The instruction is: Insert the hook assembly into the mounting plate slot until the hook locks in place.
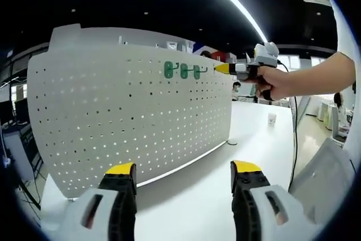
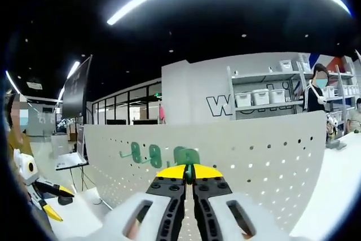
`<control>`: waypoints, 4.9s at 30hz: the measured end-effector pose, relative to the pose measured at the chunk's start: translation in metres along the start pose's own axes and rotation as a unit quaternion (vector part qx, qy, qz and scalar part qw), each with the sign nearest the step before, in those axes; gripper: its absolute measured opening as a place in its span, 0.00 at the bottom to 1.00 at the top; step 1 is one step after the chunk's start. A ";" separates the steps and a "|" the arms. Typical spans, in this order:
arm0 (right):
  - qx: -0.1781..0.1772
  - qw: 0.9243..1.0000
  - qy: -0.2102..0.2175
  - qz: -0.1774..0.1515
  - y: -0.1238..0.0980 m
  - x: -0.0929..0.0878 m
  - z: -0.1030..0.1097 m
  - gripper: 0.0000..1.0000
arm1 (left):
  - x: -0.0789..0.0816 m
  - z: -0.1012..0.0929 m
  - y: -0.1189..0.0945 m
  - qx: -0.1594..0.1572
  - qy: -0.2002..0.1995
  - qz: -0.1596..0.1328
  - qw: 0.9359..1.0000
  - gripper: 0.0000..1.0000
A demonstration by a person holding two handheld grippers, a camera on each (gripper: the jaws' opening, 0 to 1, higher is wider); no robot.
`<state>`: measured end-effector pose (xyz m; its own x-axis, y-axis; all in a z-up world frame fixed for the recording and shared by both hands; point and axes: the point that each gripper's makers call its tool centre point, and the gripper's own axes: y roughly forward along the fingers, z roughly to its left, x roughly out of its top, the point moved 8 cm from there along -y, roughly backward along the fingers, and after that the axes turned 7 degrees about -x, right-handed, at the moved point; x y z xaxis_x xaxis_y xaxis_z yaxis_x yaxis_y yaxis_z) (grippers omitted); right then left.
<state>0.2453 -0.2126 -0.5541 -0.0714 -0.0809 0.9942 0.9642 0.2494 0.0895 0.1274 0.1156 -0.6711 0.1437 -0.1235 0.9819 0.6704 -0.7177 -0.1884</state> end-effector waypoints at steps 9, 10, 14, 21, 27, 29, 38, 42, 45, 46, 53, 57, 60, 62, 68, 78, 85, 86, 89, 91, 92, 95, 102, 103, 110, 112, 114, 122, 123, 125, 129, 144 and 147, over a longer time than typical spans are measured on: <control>-0.019 1.000 -0.015 -0.012 0.011 0.002 -0.011 0.01 | -0.004 0.004 -0.005 0.003 -0.003 0.008 1.000 0.69; -0.023 0.999 -0.019 -0.013 0.013 0.002 -0.012 0.01 | -0.005 0.005 -0.006 0.004 -0.004 0.008 1.000 0.69; -0.029 0.999 -0.017 -0.020 0.017 0.003 -0.016 0.01 | -0.004 0.005 -0.008 0.007 -0.006 0.009 1.000 0.69; -0.031 0.999 -0.020 -0.018 0.022 0.001 -0.019 0.01 | -0.007 0.007 -0.009 0.011 -0.011 0.012 1.000 0.69; -0.031 0.999 -0.018 -0.018 0.025 -0.001 -0.021 0.01 | -0.007 0.005 -0.010 0.013 -0.013 0.014 1.000 0.68; -0.032 0.999 -0.017 -0.018 0.026 -0.001 -0.022 0.01 | -0.008 0.005 -0.010 0.013 -0.012 0.015 1.000 0.69; -0.036 0.999 -0.019 -0.017 0.029 -0.005 -0.023 0.01 | -0.008 0.006 -0.012 0.016 -0.013 0.019 1.000 0.68; -0.040 0.999 -0.020 -0.014 0.030 -0.006 -0.025 0.01 | -0.009 0.006 -0.012 0.016 -0.014 0.021 1.000 0.68; -0.039 0.999 -0.022 -0.014 0.030 -0.007 -0.024 0.01 | -0.009 0.006 -0.012 0.016 -0.014 0.020 1.000 0.68; -0.039 0.999 -0.020 -0.014 0.031 -0.007 -0.024 0.01 | -0.010 0.006 -0.012 0.016 -0.015 0.020 1.000 0.67; -0.056 0.998 -0.022 -0.016 0.032 -0.009 -0.020 0.01 | -0.010 0.007 -0.013 0.018 -0.015 0.022 0.999 0.67; -0.072 0.997 -0.031 -0.019 0.032 -0.010 -0.017 0.01 | -0.010 0.008 -0.013 0.019 -0.016 0.022 0.999 0.67; -0.082 0.996 -0.028 -0.021 0.033 -0.011 -0.015 0.01 | -0.009 0.007 -0.013 0.018 -0.015 0.021 0.999 0.67; -0.091 0.995 -0.023 -0.023 0.033 -0.011 -0.015 0.01 | -0.009 0.007 -0.014 0.018 -0.015 0.021 0.999 0.67; -0.114 0.993 -0.011 -0.037 0.034 -0.015 -0.012 0.01 | -0.008 0.007 -0.014 0.017 -0.014 0.020 1.000 0.66; -0.111 0.992 -0.011 -0.051 0.032 -0.013 -0.012 0.01 | -0.010 0.010 -0.019 0.021 -0.016 0.021 0.999 0.66; -0.114 0.991 -0.010 -0.063 0.033 -0.019 -0.012 0.01 | -0.009 0.009 -0.019 0.021 -0.018 0.020 0.999 0.65; -0.115 0.991 -0.003 -0.065 0.034 -0.019 -0.012 0.01 | -0.010 0.009 -0.019 0.021 -0.017 0.021 0.999 0.65; -0.118 0.991 0.007 -0.062 0.036 -0.018 -0.012 0.01 | -0.010 0.010 -0.020 0.022 -0.019 0.020 0.999 0.65; -0.120 0.991 0.001 -0.061 0.036 -0.019 -0.012 0.01 | -0.011 0.010 -0.019 0.022 -0.020 0.020 0.999 0.65; -0.121 0.991 0.000 -0.059 0.035 -0.019 -0.011 0.01 | -0.011 0.010 -0.018 0.021 -0.020 0.022 0.999 0.65; -0.119 0.991 0.003 -0.056 0.034 -0.019 -0.012 0.01 | -0.011 0.009 -0.017 0.020 -0.020 0.020 0.999 0.65; -0.104 0.994 0.003 -0.043 0.034 -0.019 -0.011 0.05 | -0.010 0.008 -0.018 0.020 -0.019 0.020 0.999 0.65; -0.103 0.994 0.005 -0.043 0.034 -0.019 -0.011 0.05 | -0.011 0.008 -0.018 0.020 -0.019 0.020 0.999 0.65; -0.084 0.996 0.005 -0.038 0.033 -0.018 -0.012 0.08 | -0.010 0.008 -0.018 0.020 -0.019 0.019 0.999 0.65; -0.076 0.996 -0.001 -0.036 0.033 -0.018 -0.012 0.09 | -0.010 0.007 -0.018 0.020 -0.019 0.019 0.999 0.65; -0.066 0.997 -0.005 -0.036 0.033 -0.018 -0.011 0.12 | -0.010 0.007 -0.017 0.019 -0.019 0.019 0.999 0.66; -0.042 0.998 -0.017 -0.033 0.028 -0.019 -0.015 0.28 | -0.010 0.008 -0.016 0.018 -0.019 0.020 0.999 0.66; -0.037 0.999 -0.019 -0.033 0.028 -0.019 -0.016 0.31 | -0.010 0.008 -0.016 0.018 -0.019 0.020 0.999 0.66; -0.034 0.999 -0.017 -0.033 0.026 -0.020 -0.018 0.35 | -0.010 0.008 -0.016 0.017 -0.018 0.020 0.999 0.66; -0.021 0.999 -0.023 -0.033 0.022 -0.020 -0.020 0.42 | -0.010 0.008 -0.015 0.017 -0.018 0.020 1.000 0.66; 0.035 0.998 -0.049 -0.019 0.005 -0.027 -0.018 0.56 | -0.009 0.008 -0.015 0.018 -0.017 0.016 1.000 0.68; 0.035 0.998 -0.046 -0.017 0.005 -0.028 -0.020 0.56 | -0.009 0.008 -0.015 0.017 -0.016 0.015 1.000 0.68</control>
<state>0.2568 -0.2279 -0.5827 -0.1301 -0.0027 0.9915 0.9411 0.3145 0.1243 0.1220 0.1328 -0.6768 0.1876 -0.1228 0.9745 0.6902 -0.6894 -0.2197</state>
